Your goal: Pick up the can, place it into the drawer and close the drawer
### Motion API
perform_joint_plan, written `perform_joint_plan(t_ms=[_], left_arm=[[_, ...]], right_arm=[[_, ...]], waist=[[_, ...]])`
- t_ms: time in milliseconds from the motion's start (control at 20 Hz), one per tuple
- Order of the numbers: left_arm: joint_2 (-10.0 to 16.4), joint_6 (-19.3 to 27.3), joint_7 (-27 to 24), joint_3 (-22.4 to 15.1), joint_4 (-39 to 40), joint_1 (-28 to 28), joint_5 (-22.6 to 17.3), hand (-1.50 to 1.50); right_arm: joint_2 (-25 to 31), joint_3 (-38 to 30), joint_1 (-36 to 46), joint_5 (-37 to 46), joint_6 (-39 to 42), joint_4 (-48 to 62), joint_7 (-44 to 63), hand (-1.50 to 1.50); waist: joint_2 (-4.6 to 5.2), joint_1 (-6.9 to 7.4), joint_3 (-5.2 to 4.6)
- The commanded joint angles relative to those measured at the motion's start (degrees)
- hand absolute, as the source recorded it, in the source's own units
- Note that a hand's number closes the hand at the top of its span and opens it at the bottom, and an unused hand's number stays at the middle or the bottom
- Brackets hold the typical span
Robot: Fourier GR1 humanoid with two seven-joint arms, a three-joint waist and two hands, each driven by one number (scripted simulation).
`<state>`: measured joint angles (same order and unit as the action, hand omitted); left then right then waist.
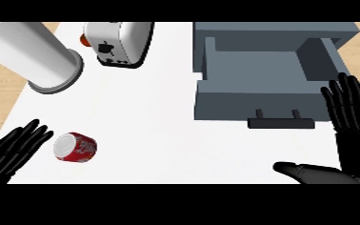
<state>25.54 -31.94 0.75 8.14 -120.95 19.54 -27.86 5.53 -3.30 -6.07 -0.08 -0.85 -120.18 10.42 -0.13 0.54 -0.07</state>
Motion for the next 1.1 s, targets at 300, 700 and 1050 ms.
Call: perform_joint_plan(t_ms=[300, 700, 1050], left_arm=[[2.7, -8.6, 4.2, 11.7, 5.0, 1.7, -11.8, -1.50], [0.0, -6.9, 11.2, 12.9, 4.0, -1.0, -11.2, -1.50], [-4.7, -5.9, 12.8, 9.5, 6.8, -7.2, -4.3, -1.50]], right_arm=[[-0.8, -2.5, -6.3, -2.7, 3.5, -0.1, -4.1, -1.50], [-0.4, -4.4, -6.2, -3.2, 5.9, 2.9, -6.6, -1.50], [-2.6, -3.8, -11.0, -0.9, 6.8, 2.1, -10.5, -1.50]], waist=[[0.07, -0.47, 0.08], [0.09, -0.47, 0.09], [0.09, -0.72, 0.09]])
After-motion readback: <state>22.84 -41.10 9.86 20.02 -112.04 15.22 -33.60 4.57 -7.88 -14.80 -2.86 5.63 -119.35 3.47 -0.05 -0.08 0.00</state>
